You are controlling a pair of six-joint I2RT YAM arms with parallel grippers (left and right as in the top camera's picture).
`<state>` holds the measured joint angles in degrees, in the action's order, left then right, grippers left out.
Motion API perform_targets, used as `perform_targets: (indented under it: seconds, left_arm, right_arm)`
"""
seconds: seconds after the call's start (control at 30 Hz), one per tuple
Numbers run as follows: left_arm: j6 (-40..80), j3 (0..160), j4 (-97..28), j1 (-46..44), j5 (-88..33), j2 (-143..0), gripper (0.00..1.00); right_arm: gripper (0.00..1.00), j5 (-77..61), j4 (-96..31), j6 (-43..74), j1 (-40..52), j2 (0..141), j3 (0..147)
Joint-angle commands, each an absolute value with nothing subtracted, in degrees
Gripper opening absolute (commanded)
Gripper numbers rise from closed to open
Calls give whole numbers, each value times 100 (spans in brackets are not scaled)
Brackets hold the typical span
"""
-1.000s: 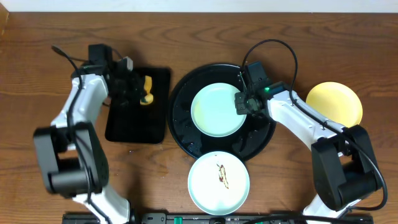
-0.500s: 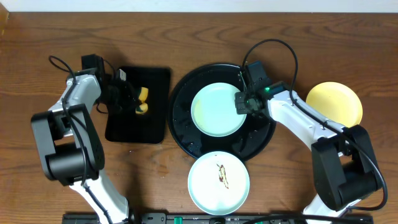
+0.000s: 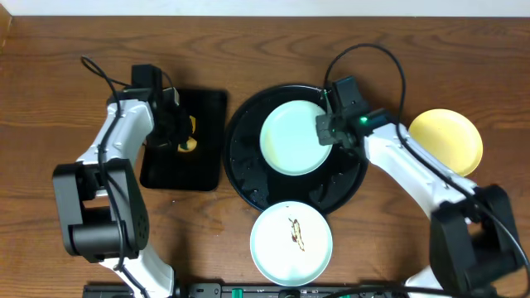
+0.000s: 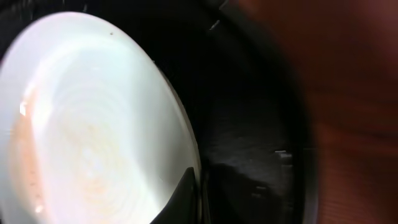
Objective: Clean dirty plates on tray and stack at the side
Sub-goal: 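Lift the light-blue plate and stack it on the yellow plate with right gripper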
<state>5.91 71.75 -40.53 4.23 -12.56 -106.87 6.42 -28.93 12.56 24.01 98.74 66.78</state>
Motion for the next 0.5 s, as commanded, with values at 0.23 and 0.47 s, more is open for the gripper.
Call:
perform_targets:
  seconds: [0.23,0.47]
  left_arm:
    - [517,6698,-3745,340,-486,-10718,8]
    - [519,6578,-3660,340,-489,-10718,8]
  right_arm:
    - [1,2279,-3035,657,2294,8729,6676]
    - [1,2749,-3277,661,1741,8385,6676]
